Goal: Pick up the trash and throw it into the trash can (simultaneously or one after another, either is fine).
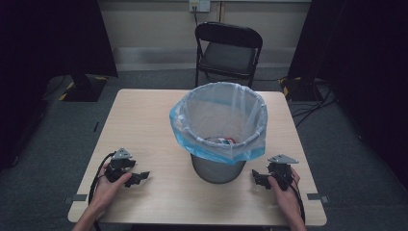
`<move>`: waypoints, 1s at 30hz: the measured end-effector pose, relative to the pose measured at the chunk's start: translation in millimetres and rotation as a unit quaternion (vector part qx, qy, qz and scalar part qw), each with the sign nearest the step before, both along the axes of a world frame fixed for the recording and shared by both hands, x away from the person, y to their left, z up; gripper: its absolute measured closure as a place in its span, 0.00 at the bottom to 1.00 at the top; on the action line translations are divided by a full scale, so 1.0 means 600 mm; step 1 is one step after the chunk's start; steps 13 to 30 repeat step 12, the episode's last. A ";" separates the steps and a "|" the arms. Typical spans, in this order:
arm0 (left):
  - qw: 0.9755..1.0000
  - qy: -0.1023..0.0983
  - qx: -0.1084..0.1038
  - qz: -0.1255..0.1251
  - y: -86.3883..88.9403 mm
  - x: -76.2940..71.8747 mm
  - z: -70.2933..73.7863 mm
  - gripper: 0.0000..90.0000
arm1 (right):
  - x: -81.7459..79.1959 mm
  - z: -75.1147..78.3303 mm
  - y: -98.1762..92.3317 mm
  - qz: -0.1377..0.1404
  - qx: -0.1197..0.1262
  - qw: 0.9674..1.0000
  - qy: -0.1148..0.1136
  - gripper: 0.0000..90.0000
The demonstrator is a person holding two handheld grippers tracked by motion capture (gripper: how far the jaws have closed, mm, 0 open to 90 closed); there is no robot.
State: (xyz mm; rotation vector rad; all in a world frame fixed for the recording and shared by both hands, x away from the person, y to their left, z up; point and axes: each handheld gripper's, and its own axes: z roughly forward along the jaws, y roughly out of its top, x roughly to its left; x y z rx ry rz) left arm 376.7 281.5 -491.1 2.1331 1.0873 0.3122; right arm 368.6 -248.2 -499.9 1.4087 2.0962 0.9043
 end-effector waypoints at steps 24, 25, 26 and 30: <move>0.998 -0.054 0.020 0.016 -0.016 -0.015 -0.016 0.15 | 0.000 0.000 0.000 0.000 0.000 1.000 0.000 0.12; 0.998 -0.054 0.020 0.016 -0.016 -0.015 -0.016 0.15 | 0.000 0.000 0.000 0.000 0.000 1.000 0.000 0.12; 0.998 -0.054 0.020 0.016 -0.016 -0.015 -0.016 0.15 | 0.000 0.000 0.000 0.000 0.000 1.000 0.000 0.12; 0.998 -0.054 0.020 0.016 -0.016 -0.015 -0.016 0.15 | 0.000 0.000 0.000 0.000 0.000 1.000 0.000 0.12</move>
